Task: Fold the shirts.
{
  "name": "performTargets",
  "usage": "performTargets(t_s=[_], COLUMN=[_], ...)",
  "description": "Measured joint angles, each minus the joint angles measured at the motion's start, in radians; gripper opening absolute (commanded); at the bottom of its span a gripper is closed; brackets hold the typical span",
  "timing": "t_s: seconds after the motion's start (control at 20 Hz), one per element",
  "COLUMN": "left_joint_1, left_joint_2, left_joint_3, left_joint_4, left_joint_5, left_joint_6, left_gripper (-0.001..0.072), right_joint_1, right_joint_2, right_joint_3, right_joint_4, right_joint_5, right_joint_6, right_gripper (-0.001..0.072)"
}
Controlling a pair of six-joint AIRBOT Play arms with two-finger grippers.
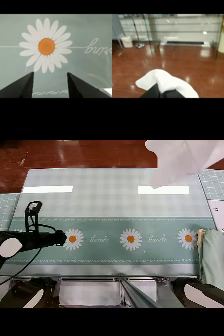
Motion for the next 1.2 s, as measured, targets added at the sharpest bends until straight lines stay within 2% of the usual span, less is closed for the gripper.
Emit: performTargets(t_s=[0.25, 0.45, 0.75, 1.0, 1.05, 1.1, 1.15, 1.2], left_joint_1=[0.000, 0.000, 0.000, 0.000, 0.000, 0.000, 0.000, 0.000], left_joint_2=[0.005, 0.005, 0.005, 0.005, 0.005, 0.005, 0.005, 0.005], left_joint_3=[-0.006, -0.007, -0.007, -0.008, -0.007, -0.008, -0.008, -0.008], left_joint_4=[-0.031, -0.039, -0.042, -0.023, -0.020, -0.018, -0.017, -0.017], left_joint_5=[0.018, 0.031, 0.083, 0.097, 0.098, 0.099, 0.100, 0.101], left_joint_6=[-0.003, 0.012, 0.027, 0.031, 0.031, 0.031, 0.031, 0.031], left_gripper=[0.0511, 0.0510, 0.0510, 0.0510, 0.0510, 0.0510, 0.0510, 0.0510], right_joint_1=[0.001, 0.063, 0.391, 0.584, 0.601, 0.615, 0.623, 0.630], right_joint_2=[0.062, 0.076, 0.077, 0.026, 0.006, -0.019, -0.045, -0.072], right_joint_3=[-0.006, -0.110, -0.415, -0.748, -0.803, -0.850, -0.883, -0.909], right_joint_4=[0.161, 0.271, 0.276, 0.233, 0.232, 0.229, 0.225, 0.221], right_joint_5=[0.151, 0.232, 0.237, 0.132, 0.107, 0.084, 0.072, 0.061], right_joint_6=[-0.071, -0.109, -0.125, -0.084, -0.071, -0.057, -0.039, -0.023], right_gripper=[0.0021, 0.0021, 0.0021, 0.0021, 0.0062, 0.0256, 0.0419, 0.0405])
